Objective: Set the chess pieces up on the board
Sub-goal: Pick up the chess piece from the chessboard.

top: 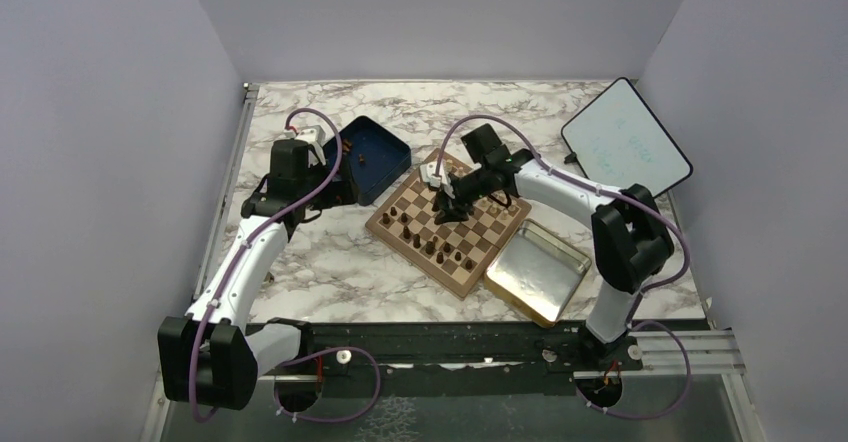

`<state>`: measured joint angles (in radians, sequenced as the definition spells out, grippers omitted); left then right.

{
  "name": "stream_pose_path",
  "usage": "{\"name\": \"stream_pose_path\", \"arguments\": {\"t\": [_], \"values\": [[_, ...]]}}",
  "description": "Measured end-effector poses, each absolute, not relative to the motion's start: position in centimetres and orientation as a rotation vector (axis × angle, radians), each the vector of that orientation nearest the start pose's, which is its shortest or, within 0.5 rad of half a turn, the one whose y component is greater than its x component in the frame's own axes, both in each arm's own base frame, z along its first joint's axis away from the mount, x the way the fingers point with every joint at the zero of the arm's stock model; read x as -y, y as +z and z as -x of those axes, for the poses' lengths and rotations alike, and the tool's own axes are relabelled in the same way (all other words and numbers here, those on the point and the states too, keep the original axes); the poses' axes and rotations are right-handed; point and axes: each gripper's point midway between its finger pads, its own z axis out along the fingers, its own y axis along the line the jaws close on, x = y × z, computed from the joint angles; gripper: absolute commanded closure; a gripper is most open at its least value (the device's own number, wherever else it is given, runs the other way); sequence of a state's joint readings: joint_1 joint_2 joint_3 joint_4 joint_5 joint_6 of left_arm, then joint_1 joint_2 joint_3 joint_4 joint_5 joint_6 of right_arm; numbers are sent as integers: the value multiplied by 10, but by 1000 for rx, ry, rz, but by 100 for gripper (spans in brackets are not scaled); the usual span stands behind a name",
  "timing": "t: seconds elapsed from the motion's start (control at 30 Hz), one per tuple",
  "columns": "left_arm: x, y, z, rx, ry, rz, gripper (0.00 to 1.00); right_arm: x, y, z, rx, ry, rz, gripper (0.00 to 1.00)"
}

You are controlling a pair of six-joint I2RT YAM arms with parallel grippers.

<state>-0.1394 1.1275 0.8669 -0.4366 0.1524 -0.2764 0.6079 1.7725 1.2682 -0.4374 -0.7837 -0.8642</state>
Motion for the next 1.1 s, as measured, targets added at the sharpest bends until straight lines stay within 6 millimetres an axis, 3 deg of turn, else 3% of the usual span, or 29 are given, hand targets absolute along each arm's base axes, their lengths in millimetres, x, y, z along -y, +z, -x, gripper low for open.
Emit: {"name": "stream_pose_path", "arguments": {"t": [0.33, 0.53, 1.1], "values": [[76, 160, -315, -2276, -350, 105, 1, -328, 90, -270, -1275, 976, 2009, 64], [74, 160, -315, -2277, -342, 114, 1, -322, 78, -262, -1266, 1011, 2054, 63], [73, 156, -313, -2288, -334, 123, 1, -328, 67, -260, -1263, 1025, 2075, 63]]}}
